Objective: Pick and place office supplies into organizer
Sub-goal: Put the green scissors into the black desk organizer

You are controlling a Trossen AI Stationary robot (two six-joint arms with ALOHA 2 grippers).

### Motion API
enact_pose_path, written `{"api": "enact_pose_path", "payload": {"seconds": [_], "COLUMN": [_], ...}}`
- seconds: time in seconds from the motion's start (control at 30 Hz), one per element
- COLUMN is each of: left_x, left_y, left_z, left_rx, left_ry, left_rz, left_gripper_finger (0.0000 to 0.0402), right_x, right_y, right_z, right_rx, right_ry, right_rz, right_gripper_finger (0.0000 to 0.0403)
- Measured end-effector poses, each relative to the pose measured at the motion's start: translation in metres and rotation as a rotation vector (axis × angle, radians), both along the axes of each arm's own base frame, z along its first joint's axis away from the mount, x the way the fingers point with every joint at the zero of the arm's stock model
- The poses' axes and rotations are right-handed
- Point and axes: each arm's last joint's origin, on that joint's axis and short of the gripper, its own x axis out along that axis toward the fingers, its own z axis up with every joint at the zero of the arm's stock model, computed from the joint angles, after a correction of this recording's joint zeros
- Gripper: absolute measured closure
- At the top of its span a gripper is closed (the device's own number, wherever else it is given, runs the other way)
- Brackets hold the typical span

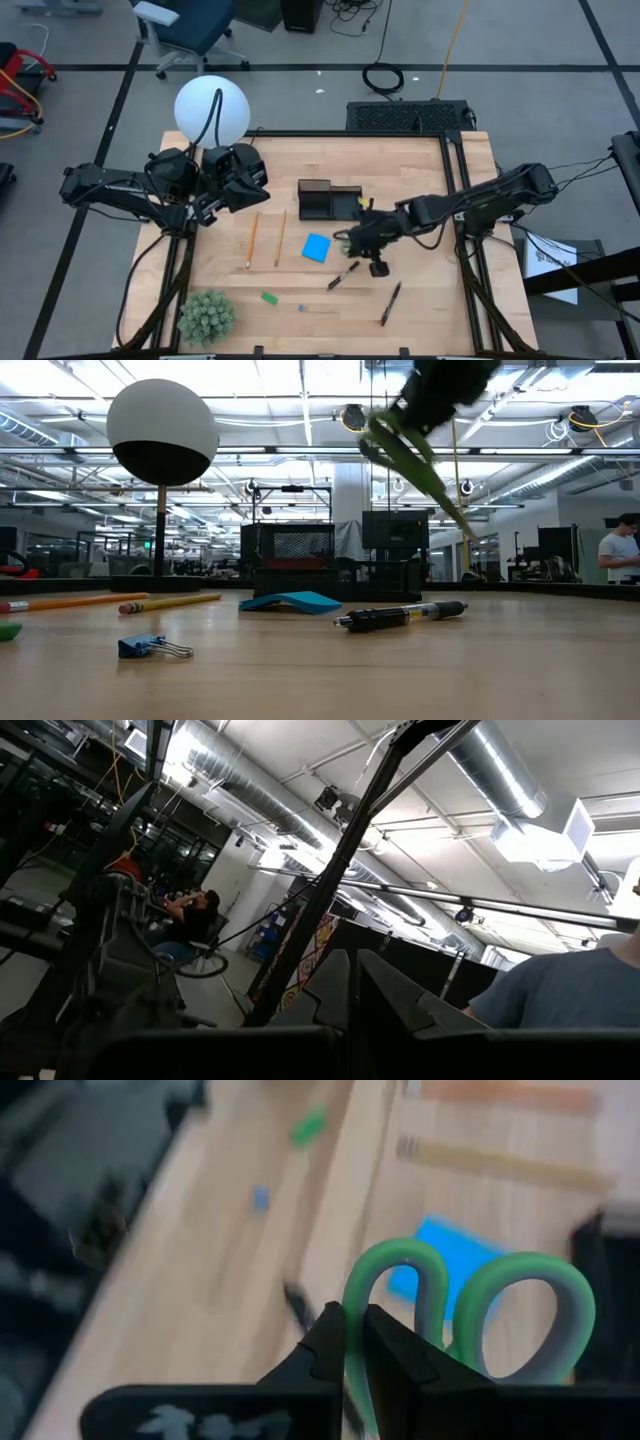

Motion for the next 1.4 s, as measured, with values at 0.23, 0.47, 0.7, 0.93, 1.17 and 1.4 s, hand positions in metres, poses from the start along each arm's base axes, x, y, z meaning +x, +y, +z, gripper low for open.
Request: {"api": "enact_pose_path", "payload": {"seconds": [0.23,0.47,0.7,0.93,1.17,1.4], "left_x": [0.0,0.0,0.0,0.0,0.0,0.0], "left_y": [0.0,0.0,0.0,0.0,0.0,0.0], "left_z": [0.0,0.0,0.0,0.0,0.0,0.0], "left_rx": [0.0,0.0,0.0,0.0,0.0,0.0], "left_ry": [0.0,0.0,0.0,0.0,0.0,0.0], "left_rz": [0.0,0.0,0.0,0.0,0.001,0.0], "left_gripper_finger": [0.038,0.038,0.038,0.038,0.038,0.038], "right_x": [0.017,0.027,0.032,0.033,0.033,0.045], "right_y": [-0.007,-0.024,-0.052,-0.084,-0.106,-0.123], "right_z": [0.022,0.038,0.051,0.057,0.062,0.051], "right_rx": [0.151,0.241,0.278,0.267,0.271,0.261], "right_ry": [-0.228,-0.381,-0.517,-0.6,-0.664,-0.715], "right_rz": [-0.106,-0.191,-0.275,-0.359,-0.428,-0.456], "right_gripper_finger": [0.039,0.039,0.039,0.039,0.039,0.039]}}
